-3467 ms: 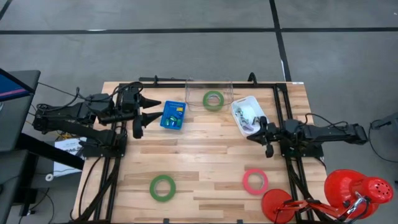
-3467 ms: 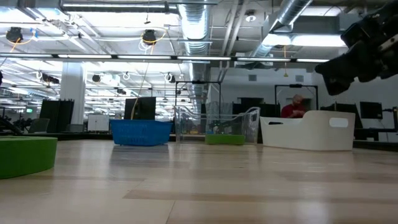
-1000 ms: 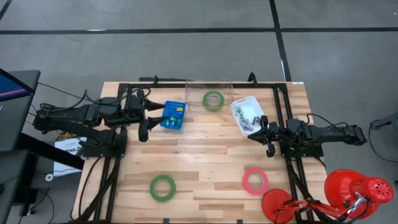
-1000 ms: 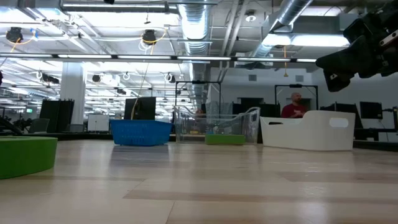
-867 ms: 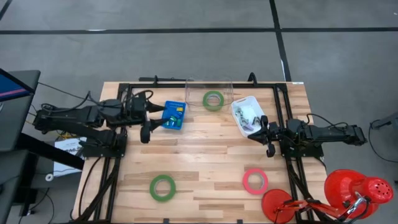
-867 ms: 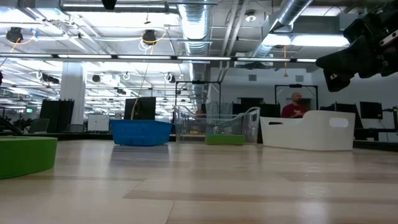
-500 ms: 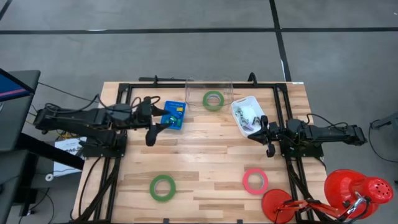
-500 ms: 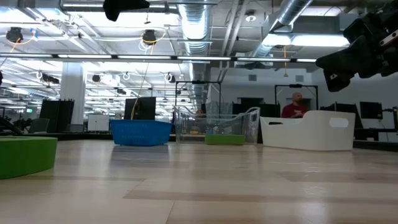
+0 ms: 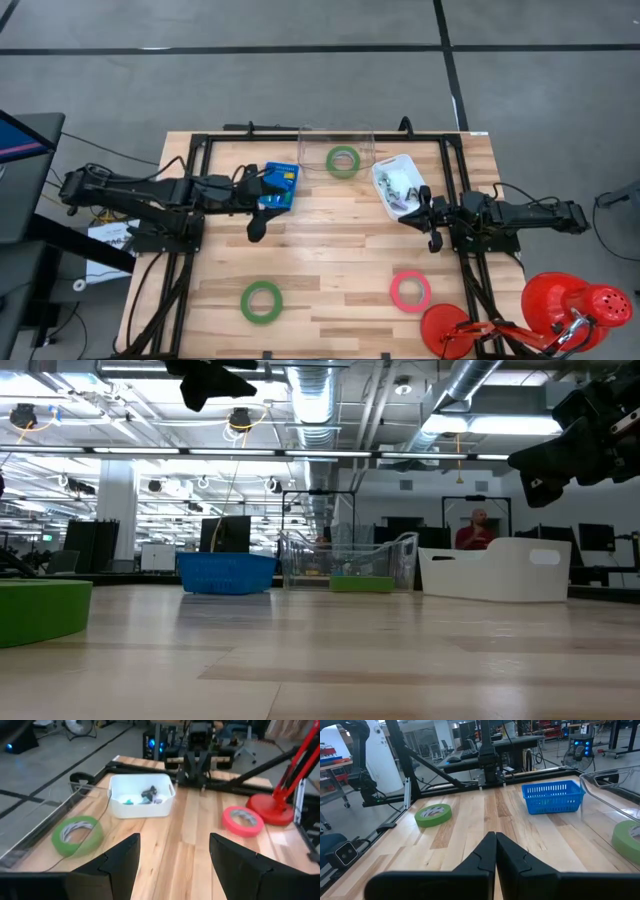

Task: Pick and place Stapler, Stapler remover, tape
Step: Put the green tape into the transparent bin

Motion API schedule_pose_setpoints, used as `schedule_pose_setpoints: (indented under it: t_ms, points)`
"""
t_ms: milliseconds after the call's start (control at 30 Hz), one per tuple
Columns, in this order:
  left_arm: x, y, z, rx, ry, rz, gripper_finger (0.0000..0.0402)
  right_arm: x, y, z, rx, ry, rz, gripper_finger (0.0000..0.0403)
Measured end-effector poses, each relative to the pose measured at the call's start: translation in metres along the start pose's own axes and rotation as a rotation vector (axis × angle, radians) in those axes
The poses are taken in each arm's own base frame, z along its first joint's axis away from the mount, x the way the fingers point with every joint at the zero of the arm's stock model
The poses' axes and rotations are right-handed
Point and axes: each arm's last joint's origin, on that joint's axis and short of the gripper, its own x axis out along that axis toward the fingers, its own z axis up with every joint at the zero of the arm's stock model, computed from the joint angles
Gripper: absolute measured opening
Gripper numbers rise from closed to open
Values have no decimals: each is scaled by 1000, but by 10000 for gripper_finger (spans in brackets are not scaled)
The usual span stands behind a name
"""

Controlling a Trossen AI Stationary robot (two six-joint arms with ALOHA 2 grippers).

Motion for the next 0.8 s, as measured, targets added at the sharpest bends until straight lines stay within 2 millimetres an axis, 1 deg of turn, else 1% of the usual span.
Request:
schedule_pose_setpoints:
  t_ms: [133, 433, 733, 800]
  points:
    - [3, -2, -1, 37, 17, -39, 227, 0, 0, 0, 0, 0, 0, 0]
    - [11, -10, 9, 41, 53, -152, 227, 0, 0, 0, 0, 0, 0, 0]
    - [13, -13, 19, 74, 216, -146, 227, 0, 0, 0, 0, 0, 0, 0]
    - [13, -13, 18, 86, 271, -137, 227, 0, 0, 0, 0, 0, 0, 0]
